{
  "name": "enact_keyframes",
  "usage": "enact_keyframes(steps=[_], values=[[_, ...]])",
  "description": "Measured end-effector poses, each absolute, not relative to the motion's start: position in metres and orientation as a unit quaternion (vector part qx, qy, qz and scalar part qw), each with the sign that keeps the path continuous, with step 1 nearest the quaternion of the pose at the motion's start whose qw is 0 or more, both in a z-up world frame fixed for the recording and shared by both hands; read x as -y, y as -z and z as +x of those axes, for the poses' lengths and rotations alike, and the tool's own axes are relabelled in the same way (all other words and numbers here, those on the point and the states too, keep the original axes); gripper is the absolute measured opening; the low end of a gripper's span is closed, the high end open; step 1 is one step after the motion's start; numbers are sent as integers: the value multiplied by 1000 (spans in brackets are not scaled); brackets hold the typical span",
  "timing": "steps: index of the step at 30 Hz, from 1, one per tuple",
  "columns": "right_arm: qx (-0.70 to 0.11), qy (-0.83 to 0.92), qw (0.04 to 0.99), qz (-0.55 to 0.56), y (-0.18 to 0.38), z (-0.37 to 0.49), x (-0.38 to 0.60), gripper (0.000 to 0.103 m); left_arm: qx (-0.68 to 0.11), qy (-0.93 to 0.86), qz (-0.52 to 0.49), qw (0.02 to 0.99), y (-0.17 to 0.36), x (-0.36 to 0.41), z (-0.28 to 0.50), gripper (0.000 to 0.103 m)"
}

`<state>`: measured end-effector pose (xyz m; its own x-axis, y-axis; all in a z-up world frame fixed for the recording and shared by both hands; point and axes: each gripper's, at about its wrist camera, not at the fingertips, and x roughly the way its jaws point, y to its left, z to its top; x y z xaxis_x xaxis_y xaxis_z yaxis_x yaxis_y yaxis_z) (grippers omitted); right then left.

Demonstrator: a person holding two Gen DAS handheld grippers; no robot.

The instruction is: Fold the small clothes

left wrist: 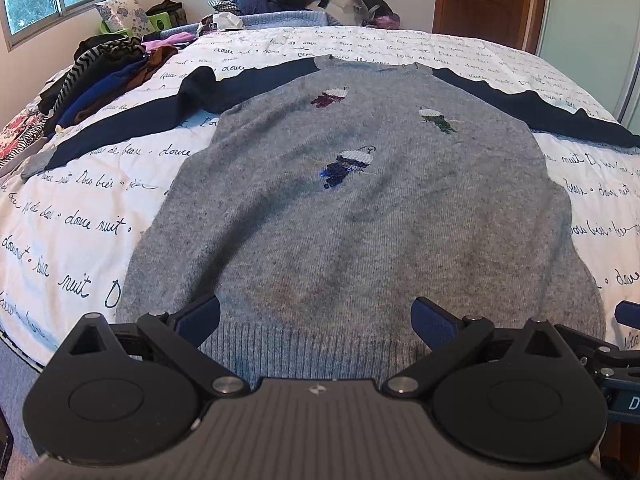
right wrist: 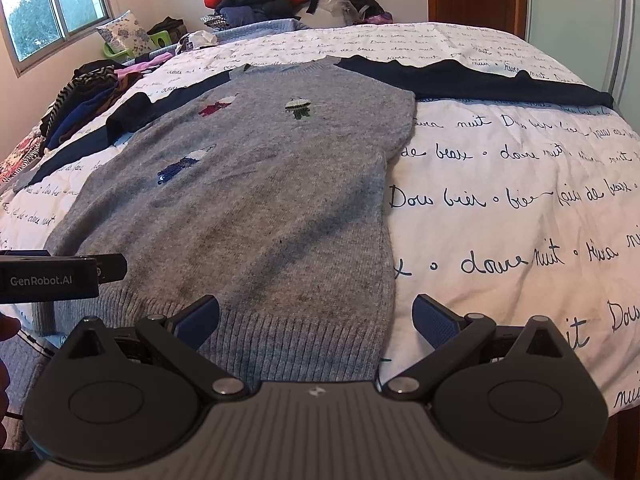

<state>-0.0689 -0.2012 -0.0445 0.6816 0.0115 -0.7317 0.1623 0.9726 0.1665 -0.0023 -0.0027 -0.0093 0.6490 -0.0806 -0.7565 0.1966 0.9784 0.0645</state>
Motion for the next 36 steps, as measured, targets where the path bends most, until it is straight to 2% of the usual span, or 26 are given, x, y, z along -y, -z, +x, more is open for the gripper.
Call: enact_keyframes(steps=[16,24,30,36], values=[[-369,72,923,86,47,-73,224,103,-411,75,75,905,9,3,-2,101],[-361,14,928,87,48,-64,229,103,-389,81,94,913,3,18,5,101],[-347,-5,929,127,47,-46,267,103,-381,87,101,915,-1,39,21,101],[-326,13,931,162,49,-23,334,103,-379,81,63,920,-4,43,41,101]])
